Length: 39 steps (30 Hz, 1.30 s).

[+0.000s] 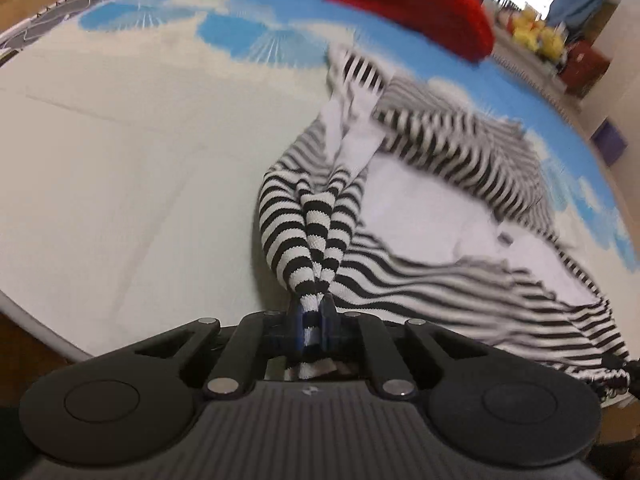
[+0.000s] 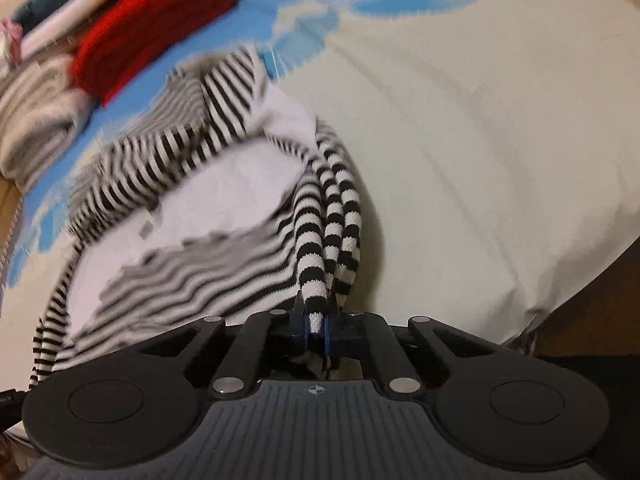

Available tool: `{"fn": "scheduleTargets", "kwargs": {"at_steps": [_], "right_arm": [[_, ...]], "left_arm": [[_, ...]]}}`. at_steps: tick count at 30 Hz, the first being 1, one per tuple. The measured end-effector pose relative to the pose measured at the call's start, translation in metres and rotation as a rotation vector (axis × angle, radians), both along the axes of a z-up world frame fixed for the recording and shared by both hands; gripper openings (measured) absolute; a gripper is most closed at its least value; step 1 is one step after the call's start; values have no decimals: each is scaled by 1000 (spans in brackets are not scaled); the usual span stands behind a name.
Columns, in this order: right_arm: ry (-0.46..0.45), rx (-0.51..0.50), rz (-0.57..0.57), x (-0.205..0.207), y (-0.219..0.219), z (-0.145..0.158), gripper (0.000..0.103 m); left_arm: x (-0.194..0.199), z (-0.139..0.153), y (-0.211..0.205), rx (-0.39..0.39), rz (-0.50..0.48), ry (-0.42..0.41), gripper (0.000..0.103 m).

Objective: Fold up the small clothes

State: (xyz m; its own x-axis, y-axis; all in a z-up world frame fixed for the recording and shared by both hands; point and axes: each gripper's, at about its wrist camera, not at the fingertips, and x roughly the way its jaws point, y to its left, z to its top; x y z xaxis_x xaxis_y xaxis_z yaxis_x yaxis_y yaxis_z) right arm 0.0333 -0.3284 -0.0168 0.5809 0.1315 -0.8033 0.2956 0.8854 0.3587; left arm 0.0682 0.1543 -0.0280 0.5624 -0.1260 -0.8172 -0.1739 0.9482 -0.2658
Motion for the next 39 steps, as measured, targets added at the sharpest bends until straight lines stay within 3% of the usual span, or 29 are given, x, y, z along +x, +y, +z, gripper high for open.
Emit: {"fn": "scheduleTargets", "kwargs": {"at_steps": [3,5,8,14,16,17,19,23,27,28,30,39], "right_arm": [[-48,-32,-16,-11,-3,18,6],[0,-49,-30,-11,-7,11,6],[95,-7,-47,-5,-13,-8,7],[142,-31,-21,3,-4,-21,27],[147,-39,-13,4,-3,-23,28],[145,-45,-9,4,-1,-23,27],[133,-47,6,4,1,-22,9],[87,-41,-3,-2,0,-10,6],[117,-37,-1,-3,-4,-15,11],[131,-38,4,-1,-3,-18,12],[139,-57,8,0,-1,-21,19],[137,-74,22,2,3,-24,20]], "left_arm": [[1,-7,1,-57,-26,41,10],[4,-23,3,-76,-17,126,22],[6,-32,10,-87,25,165,35],[9,-35,8,-82,12,173,36],[9,-36,1,-47,-20,161,30],[9,-34,-2,-30,-38,146,12],[4,-27,-3,-16,-41,100,8],[-2,-13,-6,11,-38,37,9],[2,-30,-1,-59,-36,131,15],[2,-33,1,-60,-28,140,22],[2,-35,1,-53,-28,141,24],[-1,-35,-2,-50,-49,148,31]]}}
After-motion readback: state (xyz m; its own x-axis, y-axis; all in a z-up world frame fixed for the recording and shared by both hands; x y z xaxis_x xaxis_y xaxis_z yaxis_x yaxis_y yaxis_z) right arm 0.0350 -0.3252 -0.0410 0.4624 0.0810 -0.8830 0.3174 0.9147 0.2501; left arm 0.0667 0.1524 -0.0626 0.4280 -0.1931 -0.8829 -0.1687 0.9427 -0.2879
